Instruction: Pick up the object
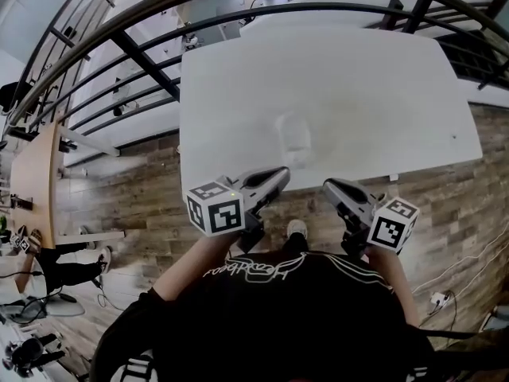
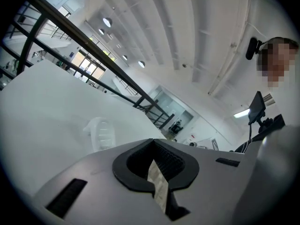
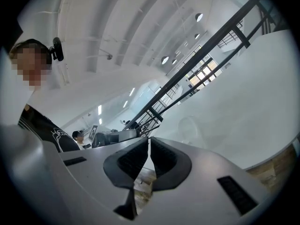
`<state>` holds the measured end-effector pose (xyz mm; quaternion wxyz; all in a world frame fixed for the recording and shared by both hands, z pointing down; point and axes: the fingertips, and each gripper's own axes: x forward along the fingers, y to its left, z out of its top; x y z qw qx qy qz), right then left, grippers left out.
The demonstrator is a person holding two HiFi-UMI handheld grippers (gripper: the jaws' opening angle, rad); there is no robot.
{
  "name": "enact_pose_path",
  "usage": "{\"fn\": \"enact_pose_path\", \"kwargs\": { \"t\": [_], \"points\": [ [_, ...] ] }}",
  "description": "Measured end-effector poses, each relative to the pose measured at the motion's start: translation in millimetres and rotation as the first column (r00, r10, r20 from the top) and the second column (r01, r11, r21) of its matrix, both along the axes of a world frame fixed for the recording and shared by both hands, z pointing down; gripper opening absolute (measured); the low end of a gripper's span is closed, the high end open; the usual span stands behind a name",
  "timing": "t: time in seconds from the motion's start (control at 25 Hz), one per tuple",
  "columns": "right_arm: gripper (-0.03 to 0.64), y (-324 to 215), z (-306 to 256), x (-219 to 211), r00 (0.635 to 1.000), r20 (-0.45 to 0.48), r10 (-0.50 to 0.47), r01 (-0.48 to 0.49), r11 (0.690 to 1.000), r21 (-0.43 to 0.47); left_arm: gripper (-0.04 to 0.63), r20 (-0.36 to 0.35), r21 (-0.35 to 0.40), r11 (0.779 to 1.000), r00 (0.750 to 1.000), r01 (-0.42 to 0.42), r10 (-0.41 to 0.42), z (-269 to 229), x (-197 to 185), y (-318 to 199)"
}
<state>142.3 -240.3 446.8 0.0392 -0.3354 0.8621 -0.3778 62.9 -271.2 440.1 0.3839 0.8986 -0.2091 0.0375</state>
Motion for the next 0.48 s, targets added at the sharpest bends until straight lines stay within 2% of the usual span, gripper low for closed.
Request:
{"fn": "enact_pose_path", "kwargs": {
  "t": [0.4, 0.48],
  "points": [
    [0.021, -38.5, 14.1, 14.7, 0.999, 0.007, -0.037, 0.038, 0.999, -0.023, 0.011, 0.097, -0.012, 0.995, 0.990, 0.104, -0.102, 35.8, 1.9, -45.7],
    [0.021, -47.2, 15.6, 16.5, 0.999, 0.009, -0.049, 0.049, 0.998, -0.026, 0.034, 0.123, -0.024, 0.993, 0.986, 0.112, -0.108, 43.8, 2.4, -53.8]
  ]
}}
